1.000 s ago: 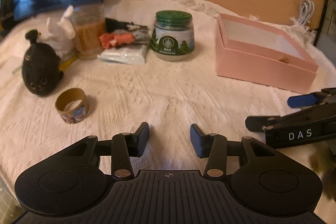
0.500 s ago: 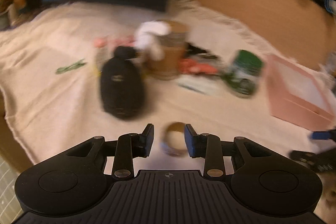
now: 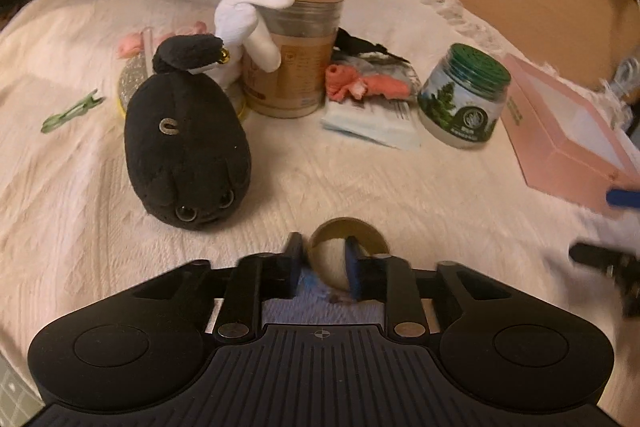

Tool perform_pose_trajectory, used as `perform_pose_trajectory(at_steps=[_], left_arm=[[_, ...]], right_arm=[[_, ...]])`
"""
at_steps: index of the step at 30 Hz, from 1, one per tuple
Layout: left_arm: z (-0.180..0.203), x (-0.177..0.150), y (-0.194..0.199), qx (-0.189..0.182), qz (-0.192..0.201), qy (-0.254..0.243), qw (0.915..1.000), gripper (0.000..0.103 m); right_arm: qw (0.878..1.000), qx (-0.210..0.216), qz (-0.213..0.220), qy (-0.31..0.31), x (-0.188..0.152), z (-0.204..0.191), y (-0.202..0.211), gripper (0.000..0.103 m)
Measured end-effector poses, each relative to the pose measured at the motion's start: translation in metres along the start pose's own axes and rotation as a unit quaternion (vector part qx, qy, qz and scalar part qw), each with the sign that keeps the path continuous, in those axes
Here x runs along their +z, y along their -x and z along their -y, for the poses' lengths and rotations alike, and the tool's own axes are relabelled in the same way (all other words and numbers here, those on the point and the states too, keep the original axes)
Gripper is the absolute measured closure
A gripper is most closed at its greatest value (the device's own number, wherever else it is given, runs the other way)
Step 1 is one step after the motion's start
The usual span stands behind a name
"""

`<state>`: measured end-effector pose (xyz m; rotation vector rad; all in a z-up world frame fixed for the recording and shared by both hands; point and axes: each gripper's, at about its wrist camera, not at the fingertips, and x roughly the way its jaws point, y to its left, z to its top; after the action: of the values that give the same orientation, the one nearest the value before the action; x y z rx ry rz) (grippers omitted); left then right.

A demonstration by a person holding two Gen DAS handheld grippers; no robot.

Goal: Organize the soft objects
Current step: 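Reach to the small tape roll and close the left tool on it, then grasp the black plush toy with the right tool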

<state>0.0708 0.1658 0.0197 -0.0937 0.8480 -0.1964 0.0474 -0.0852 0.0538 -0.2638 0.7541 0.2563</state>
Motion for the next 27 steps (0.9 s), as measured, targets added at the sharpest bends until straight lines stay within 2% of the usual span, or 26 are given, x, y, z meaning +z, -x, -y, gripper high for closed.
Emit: perform_pose_trajectory(at_steps=[2, 3, 6, 10, 15, 17, 20, 21, 22, 23, 27], left_arm=[[-0.008, -0.001, 0.005, -0.008, -0.004, 0.014, 0.9999, 0.094], [-0.014, -0.003, 0.009, -0.012, 0.001, 0.029, 0.9995, 0.094], [-0.024, -0.007, 0.028, 0.0, 0.029, 0.027, 0.9992, 0.094], [-0.051, -0.01, 0.065, 0.015, 0.05, 0.032, 0.9981, 0.094], [-0.094, -0.014, 0.093, 0.044, 0.046, 0.034, 0.9974, 0.094], [-0.113, -0.015, 0.099, 0.052, 0.041, 0.038, 0.9971, 0.094], [-0.135, -0.009, 0.101, 0.048, 0.039, 0.035, 0.9974, 0.094], [-0.139, -0.006, 0.1, 0.043, 0.038, 0.033, 0.9978, 0.094], [-0.144, -0.003, 0.098, 0.034, 0.035, 0.028, 0.9984, 0.094], [-0.145, 0.001, 0.095, 0.023, 0.031, 0.02, 0.9991, 0.094], [-0.131, 0.018, 0.078, -0.032, 0.018, -0.031, 0.9988, 0.094]], right_arm=[[1.0, 0.005, 0.004, -0.002, 0.007, -0.005, 0.0, 0.012], [1.0, 0.008, 0.007, -0.002, 0.011, -0.009, -0.001, 0.013], [0.999, 0.033, 0.018, -0.001, 0.028, -0.025, -0.005, 0.013], [0.994, 0.108, 0.031, -0.014, 0.066, -0.056, -0.02, 0.013], [0.977, 0.206, 0.034, -0.041, 0.116, -0.116, -0.058, 0.013], [0.976, 0.212, 0.025, -0.035, 0.127, -0.145, -0.077, 0.013], [0.982, 0.19, 0.01, -0.004, 0.135, -0.181, -0.103, 0.014], [0.983, 0.183, 0.004, 0.004, 0.135, -0.187, -0.109, 0.026], [0.983, 0.183, -0.007, 0.012, 0.136, -0.192, -0.113, 0.038], [0.983, 0.185, -0.019, 0.015, 0.137, -0.192, -0.113, 0.038], [0.98, 0.196, -0.019, -0.021, 0.135, -0.166, -0.084, 0.039]])
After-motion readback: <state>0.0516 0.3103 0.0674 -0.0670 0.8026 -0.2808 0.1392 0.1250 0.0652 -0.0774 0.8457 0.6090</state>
